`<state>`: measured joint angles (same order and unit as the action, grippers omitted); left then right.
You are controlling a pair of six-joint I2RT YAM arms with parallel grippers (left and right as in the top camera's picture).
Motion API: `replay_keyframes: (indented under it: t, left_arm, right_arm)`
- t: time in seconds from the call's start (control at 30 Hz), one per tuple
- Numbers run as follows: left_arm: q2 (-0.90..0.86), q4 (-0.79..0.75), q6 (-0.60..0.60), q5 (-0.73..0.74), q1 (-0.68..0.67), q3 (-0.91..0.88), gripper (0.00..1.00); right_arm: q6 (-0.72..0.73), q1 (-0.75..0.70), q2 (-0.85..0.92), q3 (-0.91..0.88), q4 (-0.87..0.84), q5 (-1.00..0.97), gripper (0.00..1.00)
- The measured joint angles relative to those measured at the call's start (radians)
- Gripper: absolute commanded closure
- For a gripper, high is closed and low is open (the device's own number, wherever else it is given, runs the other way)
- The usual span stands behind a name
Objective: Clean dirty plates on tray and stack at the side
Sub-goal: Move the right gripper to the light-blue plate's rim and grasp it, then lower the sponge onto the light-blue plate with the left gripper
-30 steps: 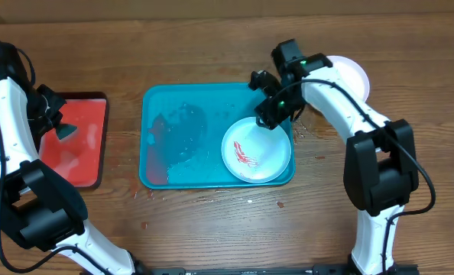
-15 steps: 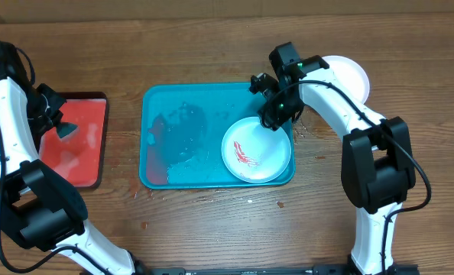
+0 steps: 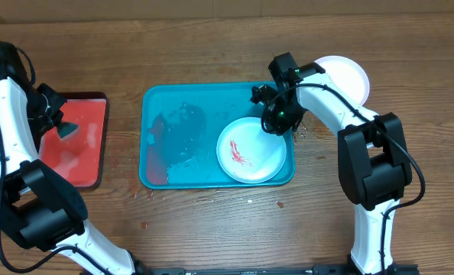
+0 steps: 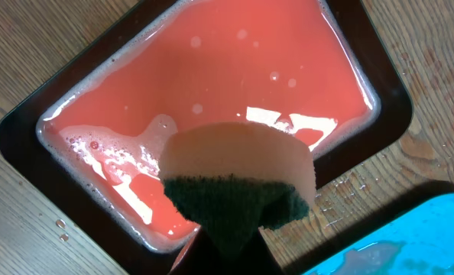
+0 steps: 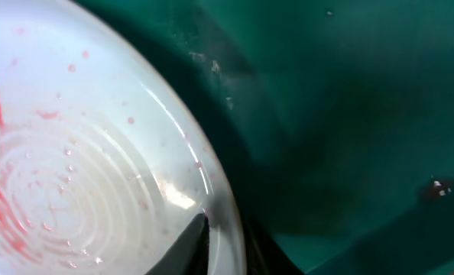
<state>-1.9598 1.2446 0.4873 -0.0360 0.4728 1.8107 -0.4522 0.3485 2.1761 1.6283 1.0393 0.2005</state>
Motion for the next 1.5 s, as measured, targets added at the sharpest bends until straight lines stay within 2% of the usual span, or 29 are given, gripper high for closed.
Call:
replay_keyframes:
  t: [0.23,0.3,0.37,0.4,0.57,0.67,0.8,1.17,1.27,1.37,1.5]
  left_arm:
    - [0.0,0.0,0.0,0.003,0.0,0.0,0.95]
    - [0.0,0.0,0.0,0.011,0.0,0.0,0.95]
    - [0.0,-0.002,0.0,0.023,0.0,0.0,0.95]
    - [0.0,-0.003,0.0,0.026,0.0,0.0,0.95]
    - [0.0,-0.002,0.0,0.041,0.0,0.0,0.96]
    - [0.0,-0.002,0.0,0.045,0.0,0.0,0.95]
    - [0.0,-0.003,0.0,0.046,0.0,0.0,0.96]
    - [0.0,-0.003,-0.001,0.066,0.0,0.0,0.96]
    - [0.0,-0.003,-0.027,0.106,-0.002,0.0,0.96]
    - [0.0,-0.011,-0.065,0.158,-0.014,0.0,0.96]
    - [0.0,-0.024,-0.109,0.226,-0.069,0.0,0.96]
  right_arm:
    - [0.196,0.0,0.0,0.0,-0.071,0.111,0.96]
    - [0.271,0.001,0.0,0.0,-0.11,0.147,0.89]
    - [0.352,0.005,0.0,0.0,-0.154,0.168,0.75]
    - [0.389,0.009,0.0,0.0,-0.178,0.176,0.71]
    - [0.499,0.047,0.0,0.0,-0.19,0.126,0.66]
    - [0.528,0.066,0.0,0.0,-0.15,0.077,0.68]
    - [0.551,0.065,0.0,0.0,-0.1,0.042,0.83]
    - [0.658,0.064,-0.008,-0.061,-0.202,0.035,0.87]
    - [0.673,0.064,-0.008,-0.065,-0.21,0.075,0.87]
    - [0.684,0.064,-0.008,-0.073,-0.233,0.112,0.96]
    - [0.769,0.064,-0.007,-0.084,-0.292,0.14,0.96]
